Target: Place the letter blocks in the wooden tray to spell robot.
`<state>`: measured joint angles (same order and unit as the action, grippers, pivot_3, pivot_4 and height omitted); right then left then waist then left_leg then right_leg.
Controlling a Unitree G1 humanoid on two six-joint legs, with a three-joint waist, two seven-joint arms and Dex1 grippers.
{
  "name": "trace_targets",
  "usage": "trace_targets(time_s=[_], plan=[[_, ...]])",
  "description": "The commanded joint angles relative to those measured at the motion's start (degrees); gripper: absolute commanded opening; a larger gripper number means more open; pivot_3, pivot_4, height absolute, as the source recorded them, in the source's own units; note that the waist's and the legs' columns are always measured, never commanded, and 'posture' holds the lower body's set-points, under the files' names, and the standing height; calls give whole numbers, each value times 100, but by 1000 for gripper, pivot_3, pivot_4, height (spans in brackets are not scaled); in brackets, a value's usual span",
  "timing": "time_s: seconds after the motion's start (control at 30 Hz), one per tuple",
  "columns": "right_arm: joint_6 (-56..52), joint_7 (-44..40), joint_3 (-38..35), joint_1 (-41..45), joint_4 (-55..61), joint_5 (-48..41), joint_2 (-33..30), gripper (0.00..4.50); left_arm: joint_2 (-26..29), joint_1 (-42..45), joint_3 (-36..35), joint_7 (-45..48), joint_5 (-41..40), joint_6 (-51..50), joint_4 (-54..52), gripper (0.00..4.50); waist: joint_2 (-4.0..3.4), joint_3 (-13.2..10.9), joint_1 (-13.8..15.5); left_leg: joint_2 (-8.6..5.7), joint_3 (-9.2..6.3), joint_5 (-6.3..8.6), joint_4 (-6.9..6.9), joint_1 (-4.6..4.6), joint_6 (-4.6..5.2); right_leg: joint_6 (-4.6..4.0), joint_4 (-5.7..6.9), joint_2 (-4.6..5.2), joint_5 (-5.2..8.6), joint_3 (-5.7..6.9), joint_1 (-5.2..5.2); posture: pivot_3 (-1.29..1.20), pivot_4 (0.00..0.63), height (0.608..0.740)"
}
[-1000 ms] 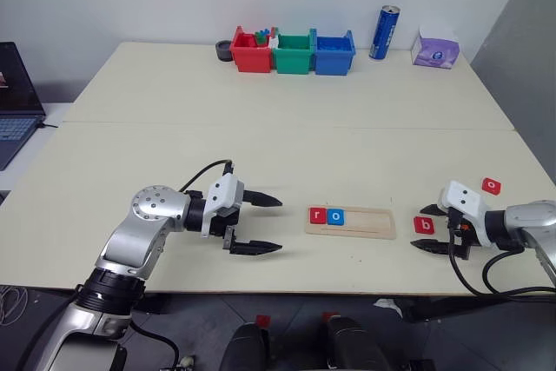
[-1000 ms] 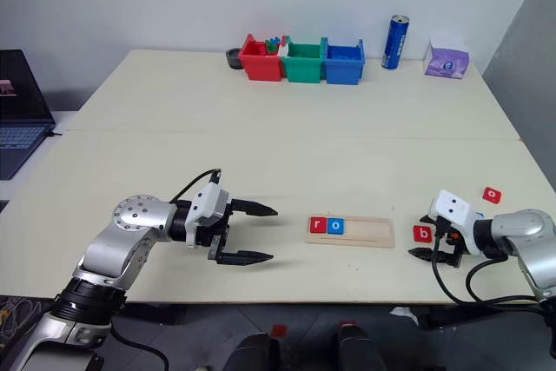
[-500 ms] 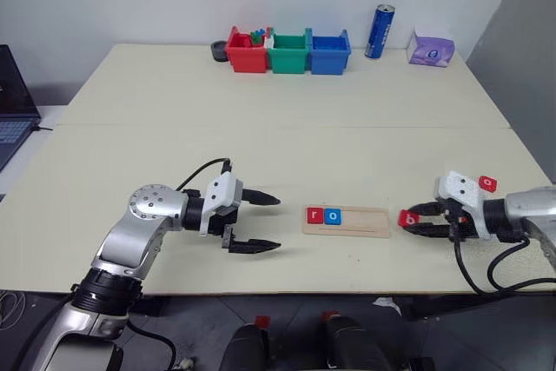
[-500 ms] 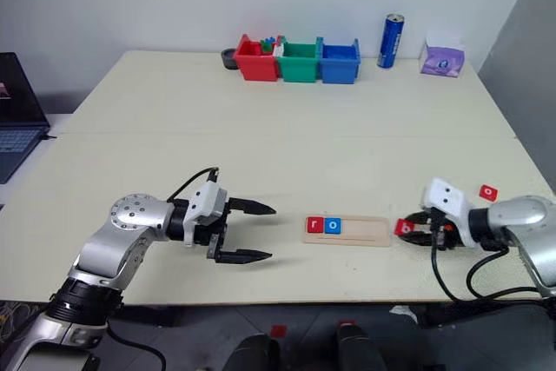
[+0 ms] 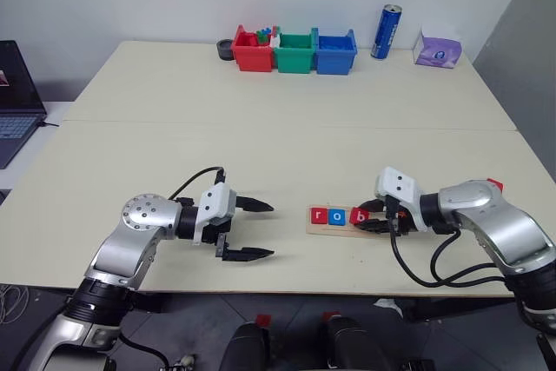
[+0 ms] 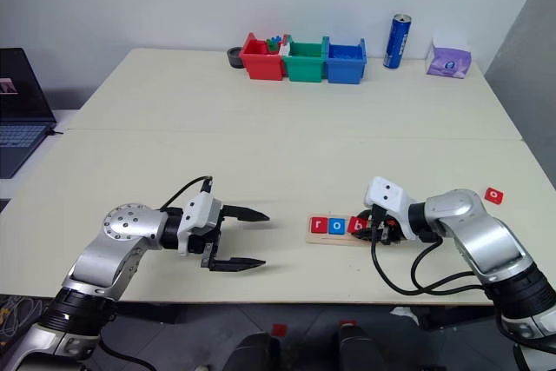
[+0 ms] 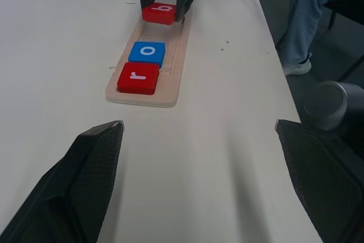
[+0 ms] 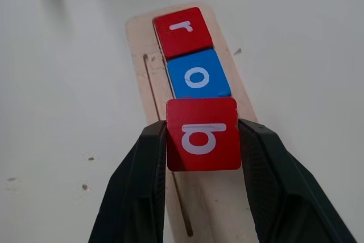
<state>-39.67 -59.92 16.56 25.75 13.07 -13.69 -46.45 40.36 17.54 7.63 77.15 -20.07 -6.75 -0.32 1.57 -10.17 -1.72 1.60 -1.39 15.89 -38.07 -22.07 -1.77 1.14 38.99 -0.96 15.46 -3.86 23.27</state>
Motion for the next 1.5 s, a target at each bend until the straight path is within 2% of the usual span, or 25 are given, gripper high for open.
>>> trace_targets(time_s=[0.03, 0.63, 0.9, 0.93, 1.2, 1.27, 1.33, 1.5], plan=[[211, -30, 98, 169, -117, 208, 17, 1465, 63, -37, -118, 23, -3, 155, -44, 4500, 0, 0, 0, 0, 1, 0, 0, -1, 0, 0, 0, 0, 0, 3, 0, 0, 150, 740], [597, -202, 297, 442, -515, 599, 229, 1465, 17, -5, -76, -30, 59, 194, -40, 4500, 0, 0, -7, 0, 0, 0, 0, -2, 0, -2, 1, 0, -1, 6, 0, 0, 150, 740], [669, -411, 254, 466, -402, 611, 142, 4244, -38, -9, -45, -73, 74, 147, -108, 4500, 0, 0, -7, 0, 0, 0, 0, -3, 0, -2, 2, 0, -1, 8, 0, 0, 150, 740], [664, -421, 225, 472, -373, 600, 143, 4461, -41, -9, -44, -76, 75, 145, -112, 4500, 0, 0, -7, 0, 0, 0, 0, -3, 0, -2, 1, 0, -1, 8, 0, 0, 150, 740], [268, -267, -383, 399, 96, 171, 147, 4461, -44, -38, -50, -126, 62, 97, -170, 4500, -1, 0, -5, 1, -4, 0, 0, -3, 0, -2, 2, 0, -1, 9, 0, 0, 150, 740], [369, -63, -399, 305, 43, 340, 169, 4089, -39, -37, -52, -136, 47, 81, -175, 4500, -1, 0, -6, 1, -3, 0, 0, -3, 0, -2, 2, 0, -1, 8, 0, 0, 150, 740], [503, 102, -362, 266, -27, 500, 179, 3510, -33, -22, -51, -132, 49, 81, -155, 4500, -1, -1, -6, 0, -2, 0, 0, -3, 0, -2, 2, 0, -1, 8, 0, 0, 150, 740], [809, 272, -163, 302, -183, 821, 199, 1658, -21, 28, -56, -104, 59, 98, -91, 4500, -1, -1, -7, 0, 0, 0, 0, -3, 0, -2, 2, 0, -1, 7, 1, 0, 150, 740]])
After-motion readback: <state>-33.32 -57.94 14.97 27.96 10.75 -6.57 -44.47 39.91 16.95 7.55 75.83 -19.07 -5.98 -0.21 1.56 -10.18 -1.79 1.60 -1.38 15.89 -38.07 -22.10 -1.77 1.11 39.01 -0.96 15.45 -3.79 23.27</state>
